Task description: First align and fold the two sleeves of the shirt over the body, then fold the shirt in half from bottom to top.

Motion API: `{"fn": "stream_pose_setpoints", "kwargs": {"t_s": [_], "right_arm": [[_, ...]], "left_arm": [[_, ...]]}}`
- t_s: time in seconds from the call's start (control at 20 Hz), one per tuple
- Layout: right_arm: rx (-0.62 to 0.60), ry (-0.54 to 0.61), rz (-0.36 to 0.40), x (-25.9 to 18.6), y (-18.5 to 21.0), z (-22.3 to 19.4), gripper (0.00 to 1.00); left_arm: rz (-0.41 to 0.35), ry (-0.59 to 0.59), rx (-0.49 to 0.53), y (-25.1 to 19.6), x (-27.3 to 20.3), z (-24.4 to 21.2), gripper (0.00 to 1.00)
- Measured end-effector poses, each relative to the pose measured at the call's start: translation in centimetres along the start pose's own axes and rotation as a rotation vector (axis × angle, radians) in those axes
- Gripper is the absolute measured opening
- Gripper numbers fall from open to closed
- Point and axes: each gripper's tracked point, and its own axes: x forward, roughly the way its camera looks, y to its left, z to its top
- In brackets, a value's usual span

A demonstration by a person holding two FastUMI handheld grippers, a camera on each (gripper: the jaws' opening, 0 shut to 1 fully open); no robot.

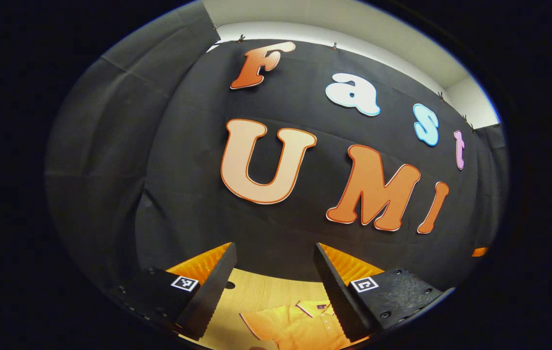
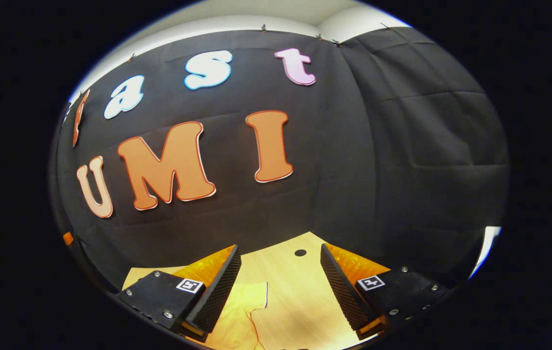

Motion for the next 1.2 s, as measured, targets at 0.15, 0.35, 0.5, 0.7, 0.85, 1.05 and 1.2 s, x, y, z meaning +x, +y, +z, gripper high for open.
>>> {"fn": "stream_pose_setpoints", "kwargs": {"t_s": [0.15, 0.35, 0.5, 0.7, 0.85, 1.05, 1.2], "right_arm": [[-0.101, 0.063, 0.028, 2.4, 1.4, -1.7, 0.99], [-0.076, 0.225, 0.099, 7.0, 3.8, -3.9, 0.99], [-0.073, 0.328, 0.152, 10.1, 6.4, -4.8, 0.98], [-0.153, 0.496, 0.182, 15.1, 9.7, -8.4, 0.99], [-0.214, 0.581, 0.170, 17.7, 10.5, -11.2, 0.99], [-0.280, 0.737, 0.158, 21.0, 11.3, -17.1, 0.99], [-0.320, 0.885, 0.145, 22.1, 11.2, -22.5, 0.99]], "left_arm": [[0.036, 0.027, 0.059, -0.5, 0.2, -0.8, 0.98], [0.066, 0.066, 0.192, 0.0, -0.5, -1.8, 0.98], [0.070, 0.093, 0.175, 0.4, -0.7, -3.3, 0.98], [0.092, 0.121, 0.173, 2.1, -1.1, -4.5, 0.98], [0.111, 0.131, 0.170, 3.3, -1.2, -4.6, 0.98], [0.128, 0.153, 0.157, 4.5, -1.3, -5.5, 0.97], [0.131, 0.165, 0.161, 4.7, -1.0, -6.1, 0.98]]}}
